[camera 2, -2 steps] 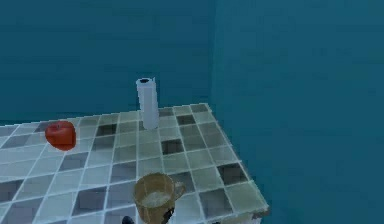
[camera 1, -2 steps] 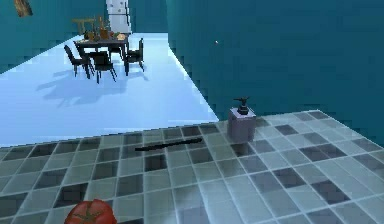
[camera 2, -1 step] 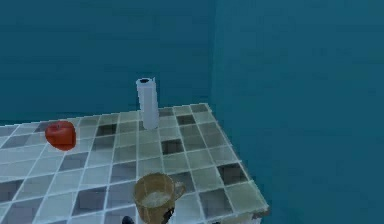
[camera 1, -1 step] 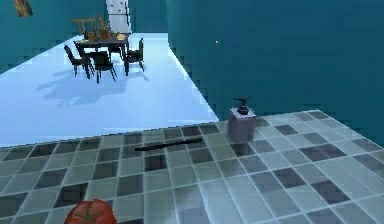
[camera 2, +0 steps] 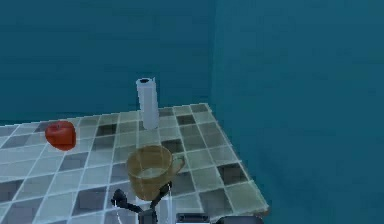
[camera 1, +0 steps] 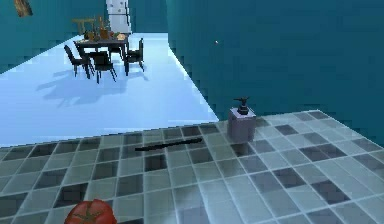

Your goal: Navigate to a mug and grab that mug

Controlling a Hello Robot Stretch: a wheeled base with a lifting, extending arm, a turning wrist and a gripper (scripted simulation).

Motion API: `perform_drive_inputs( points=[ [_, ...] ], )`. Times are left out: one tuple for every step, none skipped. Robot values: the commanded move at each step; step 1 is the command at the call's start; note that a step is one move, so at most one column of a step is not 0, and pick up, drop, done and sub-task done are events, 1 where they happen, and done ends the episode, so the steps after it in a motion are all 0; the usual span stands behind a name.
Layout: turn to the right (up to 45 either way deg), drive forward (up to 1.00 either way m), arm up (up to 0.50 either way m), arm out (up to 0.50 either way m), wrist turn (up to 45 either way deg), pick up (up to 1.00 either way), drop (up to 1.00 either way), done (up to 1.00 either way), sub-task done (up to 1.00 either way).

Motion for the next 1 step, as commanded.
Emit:
perform_drive_inputs(
  points=[
    [0.0,0.00,0.00,0.00,0.0,0.00,0.00,1.00,0.00]
  ],
)
